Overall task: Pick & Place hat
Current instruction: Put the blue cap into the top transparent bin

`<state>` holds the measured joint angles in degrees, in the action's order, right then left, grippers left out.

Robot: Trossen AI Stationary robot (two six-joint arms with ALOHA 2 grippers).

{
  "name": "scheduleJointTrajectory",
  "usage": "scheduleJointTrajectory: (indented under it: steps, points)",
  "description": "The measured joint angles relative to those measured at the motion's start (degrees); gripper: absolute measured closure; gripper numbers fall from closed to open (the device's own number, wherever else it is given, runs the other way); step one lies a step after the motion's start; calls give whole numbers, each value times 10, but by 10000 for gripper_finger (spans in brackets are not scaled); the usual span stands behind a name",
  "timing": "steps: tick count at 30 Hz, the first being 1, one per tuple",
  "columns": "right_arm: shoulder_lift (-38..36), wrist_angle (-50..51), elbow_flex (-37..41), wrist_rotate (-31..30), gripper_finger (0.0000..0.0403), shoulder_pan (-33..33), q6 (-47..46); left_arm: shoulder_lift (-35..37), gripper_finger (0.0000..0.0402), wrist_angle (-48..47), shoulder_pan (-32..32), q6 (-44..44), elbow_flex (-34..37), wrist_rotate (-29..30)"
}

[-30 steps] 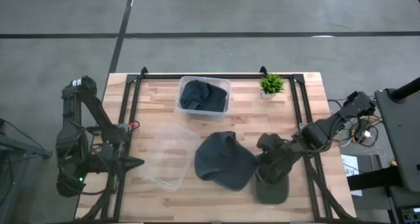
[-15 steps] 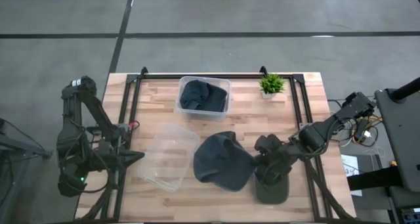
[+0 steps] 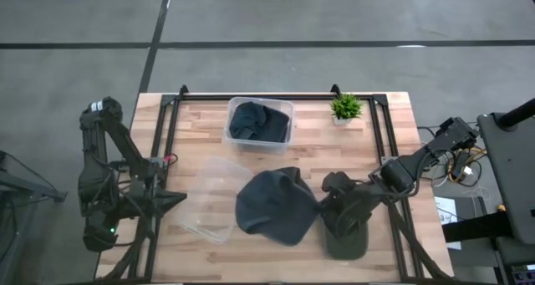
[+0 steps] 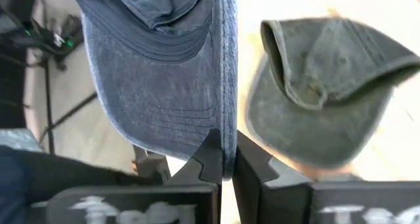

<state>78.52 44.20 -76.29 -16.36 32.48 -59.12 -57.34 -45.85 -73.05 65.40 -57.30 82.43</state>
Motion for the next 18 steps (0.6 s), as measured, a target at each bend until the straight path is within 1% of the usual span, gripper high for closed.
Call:
scheduleJointTrajectory:
  steps: [4, 7, 11, 14, 18]
  points:
    - [0, -31, 0, -6, 392, -10, 20, 0, 387, 13, 14, 11, 4, -2]
    - [0, -55, 0, -7, 392, -23, 40, 0, 359, 25, 24, 9, 4, -12]
    - [0, -96, 0, -14, 392, -46, 78, -2, 303, 37, 35, 1, 4, -18]
    - [1, -131, 0, -19, 392, -69, 108, -2, 253, 44, 40, -12, 4, -18]
    - [19, -192, -1, -19, 392, -105, 157, -2, 185, 44, 50, -13, 4, -20]
